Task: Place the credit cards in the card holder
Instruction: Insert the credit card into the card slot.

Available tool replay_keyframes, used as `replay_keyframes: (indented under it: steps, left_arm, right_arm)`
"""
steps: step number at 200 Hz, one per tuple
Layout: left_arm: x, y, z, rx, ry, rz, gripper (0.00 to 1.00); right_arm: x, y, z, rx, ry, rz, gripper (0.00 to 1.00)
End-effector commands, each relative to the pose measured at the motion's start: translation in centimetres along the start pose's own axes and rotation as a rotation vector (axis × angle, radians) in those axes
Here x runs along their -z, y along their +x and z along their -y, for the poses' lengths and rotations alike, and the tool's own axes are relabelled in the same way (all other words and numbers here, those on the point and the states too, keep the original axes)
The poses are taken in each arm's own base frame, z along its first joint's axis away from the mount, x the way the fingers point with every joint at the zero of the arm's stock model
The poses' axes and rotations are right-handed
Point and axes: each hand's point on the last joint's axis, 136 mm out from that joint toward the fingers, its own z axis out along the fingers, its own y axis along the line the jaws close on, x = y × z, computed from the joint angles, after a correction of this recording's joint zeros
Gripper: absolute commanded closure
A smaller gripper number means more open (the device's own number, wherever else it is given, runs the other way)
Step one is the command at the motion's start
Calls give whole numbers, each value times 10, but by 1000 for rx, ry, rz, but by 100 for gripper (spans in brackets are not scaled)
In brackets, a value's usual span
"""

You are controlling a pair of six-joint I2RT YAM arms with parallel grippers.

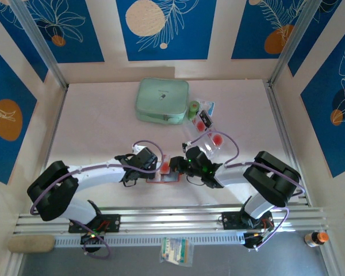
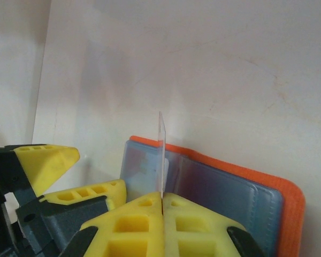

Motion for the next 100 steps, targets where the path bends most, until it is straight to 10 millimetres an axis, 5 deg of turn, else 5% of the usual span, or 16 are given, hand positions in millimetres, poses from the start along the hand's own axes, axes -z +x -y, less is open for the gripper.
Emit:
replay_keyframes:
  steps: [1, 100]
  left_arm:
    - [0, 13, -10, -21, -35, -29, 0]
    - [0, 13, -11, -19, -34, -28, 0]
  right_arm:
    - [-1, 8, 10, -5, 28, -3, 100]
    - [3, 20, 15, -23, 38, -5, 100]
